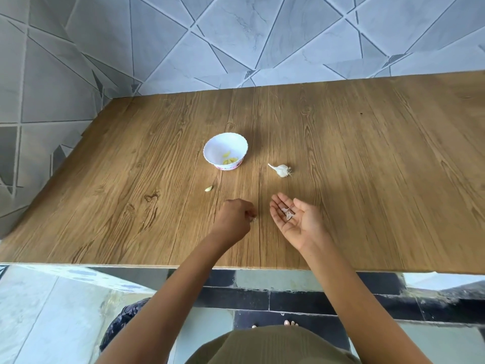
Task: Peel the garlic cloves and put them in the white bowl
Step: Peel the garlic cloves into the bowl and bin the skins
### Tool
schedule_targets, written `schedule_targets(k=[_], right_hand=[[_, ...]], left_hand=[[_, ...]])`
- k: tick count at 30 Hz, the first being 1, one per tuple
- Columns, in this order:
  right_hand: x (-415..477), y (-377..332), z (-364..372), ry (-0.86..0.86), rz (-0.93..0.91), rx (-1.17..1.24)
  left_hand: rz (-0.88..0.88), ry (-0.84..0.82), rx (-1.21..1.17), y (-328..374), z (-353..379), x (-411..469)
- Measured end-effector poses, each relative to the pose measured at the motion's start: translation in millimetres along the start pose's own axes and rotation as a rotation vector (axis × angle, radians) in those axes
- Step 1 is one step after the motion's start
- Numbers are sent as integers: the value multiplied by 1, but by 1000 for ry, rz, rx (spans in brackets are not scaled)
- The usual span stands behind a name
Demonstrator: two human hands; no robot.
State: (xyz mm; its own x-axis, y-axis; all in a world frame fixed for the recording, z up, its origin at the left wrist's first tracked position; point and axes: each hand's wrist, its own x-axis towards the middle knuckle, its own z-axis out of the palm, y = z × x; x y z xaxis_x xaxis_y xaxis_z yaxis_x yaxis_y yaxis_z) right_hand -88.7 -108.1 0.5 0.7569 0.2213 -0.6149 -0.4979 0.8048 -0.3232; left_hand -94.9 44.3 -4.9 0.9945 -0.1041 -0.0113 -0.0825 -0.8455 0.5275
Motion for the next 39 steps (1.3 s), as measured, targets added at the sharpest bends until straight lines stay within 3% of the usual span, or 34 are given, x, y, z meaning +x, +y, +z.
schedule_targets(k=[5, 10, 18, 20, 24, 26, 30, 39], right_hand=[[0, -2, -1, 1, -3, 6], [2, -2, -2, 5, 3, 0], [5, 1, 0, -2, 8, 9], [5, 1, 1, -5, 8, -6], [6, 3, 5, -1, 23, -41], [7, 6, 9, 4, 48, -38], [7, 9, 16, 17, 88, -6], [7, 4, 15, 30, 70, 16]], left_hand=[[135, 0, -41, -10, -10, 1], [395, -134, 213, -15, -8, 3], [305, -143, 343, 4, -4, 13], [207, -149, 210, 1, -7, 19], [-69, -90, -392, -7, -31, 23], [-54, -102, -520, 4, -39, 25], [251, -111, -185, 27, -33, 26], [244, 68, -88, 37, -14, 20]])
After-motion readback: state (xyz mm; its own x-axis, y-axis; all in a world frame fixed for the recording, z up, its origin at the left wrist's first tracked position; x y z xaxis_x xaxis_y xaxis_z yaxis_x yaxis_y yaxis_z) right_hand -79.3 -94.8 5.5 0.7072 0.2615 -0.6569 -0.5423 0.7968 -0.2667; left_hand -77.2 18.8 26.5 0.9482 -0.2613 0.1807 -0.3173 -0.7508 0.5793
